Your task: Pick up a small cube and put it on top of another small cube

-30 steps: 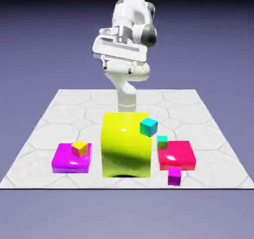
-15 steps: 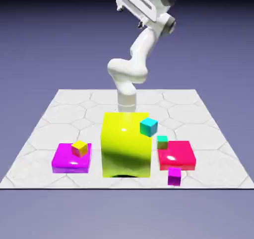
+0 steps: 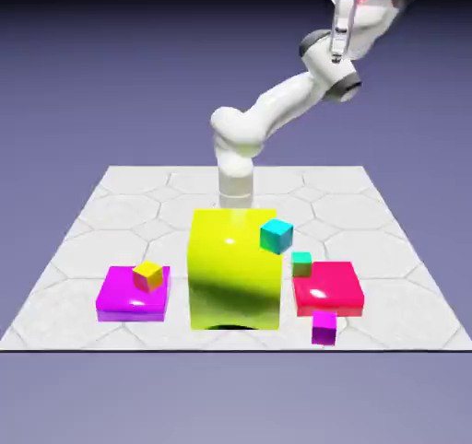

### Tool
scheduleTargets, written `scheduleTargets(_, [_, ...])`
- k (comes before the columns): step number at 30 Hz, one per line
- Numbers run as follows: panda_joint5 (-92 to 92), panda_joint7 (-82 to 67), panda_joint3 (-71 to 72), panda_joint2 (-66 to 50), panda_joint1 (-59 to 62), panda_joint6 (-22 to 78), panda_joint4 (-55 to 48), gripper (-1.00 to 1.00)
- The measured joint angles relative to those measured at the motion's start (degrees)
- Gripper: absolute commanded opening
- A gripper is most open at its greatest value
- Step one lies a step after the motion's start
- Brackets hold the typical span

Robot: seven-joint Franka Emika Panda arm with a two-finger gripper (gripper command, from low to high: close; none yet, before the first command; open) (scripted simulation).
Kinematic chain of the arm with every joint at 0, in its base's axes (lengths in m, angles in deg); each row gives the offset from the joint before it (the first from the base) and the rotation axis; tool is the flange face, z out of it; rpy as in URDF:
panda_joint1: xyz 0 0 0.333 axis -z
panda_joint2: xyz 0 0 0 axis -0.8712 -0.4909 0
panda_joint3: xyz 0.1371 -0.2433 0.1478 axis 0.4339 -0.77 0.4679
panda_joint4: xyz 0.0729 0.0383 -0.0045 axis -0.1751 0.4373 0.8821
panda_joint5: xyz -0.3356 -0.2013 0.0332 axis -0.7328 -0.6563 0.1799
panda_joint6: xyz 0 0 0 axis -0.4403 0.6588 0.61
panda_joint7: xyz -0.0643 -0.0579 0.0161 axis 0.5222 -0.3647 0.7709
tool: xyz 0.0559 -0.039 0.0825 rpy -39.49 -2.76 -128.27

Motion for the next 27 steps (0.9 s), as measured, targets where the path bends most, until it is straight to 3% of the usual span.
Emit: scheduleTargets(27, [34.84,-67.28,34.29,23.71,51.09,51.02,-40.3,0.0])
